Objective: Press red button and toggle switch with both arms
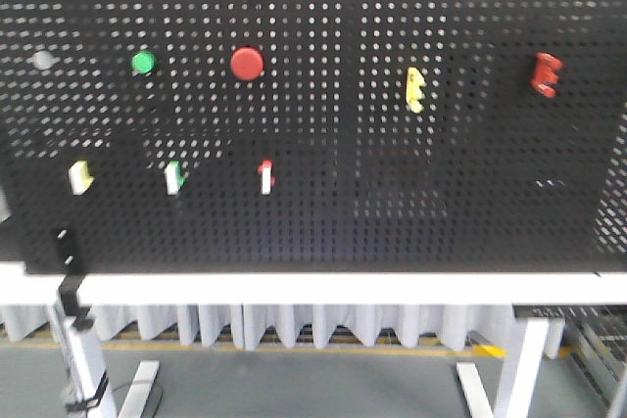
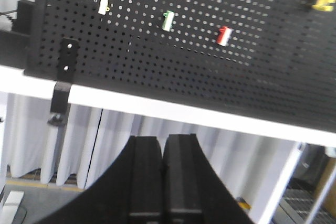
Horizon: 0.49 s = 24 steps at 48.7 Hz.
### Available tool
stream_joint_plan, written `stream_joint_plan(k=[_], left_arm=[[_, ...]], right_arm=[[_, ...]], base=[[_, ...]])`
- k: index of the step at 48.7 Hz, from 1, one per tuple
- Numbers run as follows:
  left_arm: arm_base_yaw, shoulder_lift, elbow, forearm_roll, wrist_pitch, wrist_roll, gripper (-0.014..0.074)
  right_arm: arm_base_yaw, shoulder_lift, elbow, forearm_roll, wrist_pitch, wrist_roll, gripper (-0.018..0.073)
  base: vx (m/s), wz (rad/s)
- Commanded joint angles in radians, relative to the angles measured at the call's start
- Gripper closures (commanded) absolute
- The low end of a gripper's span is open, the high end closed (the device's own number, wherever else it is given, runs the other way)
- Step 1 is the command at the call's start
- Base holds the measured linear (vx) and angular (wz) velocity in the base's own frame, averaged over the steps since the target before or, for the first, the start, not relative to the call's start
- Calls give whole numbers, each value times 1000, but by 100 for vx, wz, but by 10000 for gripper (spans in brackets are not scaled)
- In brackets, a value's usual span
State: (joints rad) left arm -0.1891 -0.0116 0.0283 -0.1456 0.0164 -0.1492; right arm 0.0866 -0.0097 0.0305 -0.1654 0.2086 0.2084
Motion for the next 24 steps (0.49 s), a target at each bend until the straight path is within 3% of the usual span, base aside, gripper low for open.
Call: stream_joint_plan(k=[1, 24], left_arm=[[-7, -16, 34, -6, -81, -8, 594], [-7, -16, 34, -6, -81, -8, 594]], right_arm=[[1, -16, 11, -14, -84, 0, 562], [1, -16, 11, -14, -84, 0, 562]], base=[[41, -2], [30, -6]])
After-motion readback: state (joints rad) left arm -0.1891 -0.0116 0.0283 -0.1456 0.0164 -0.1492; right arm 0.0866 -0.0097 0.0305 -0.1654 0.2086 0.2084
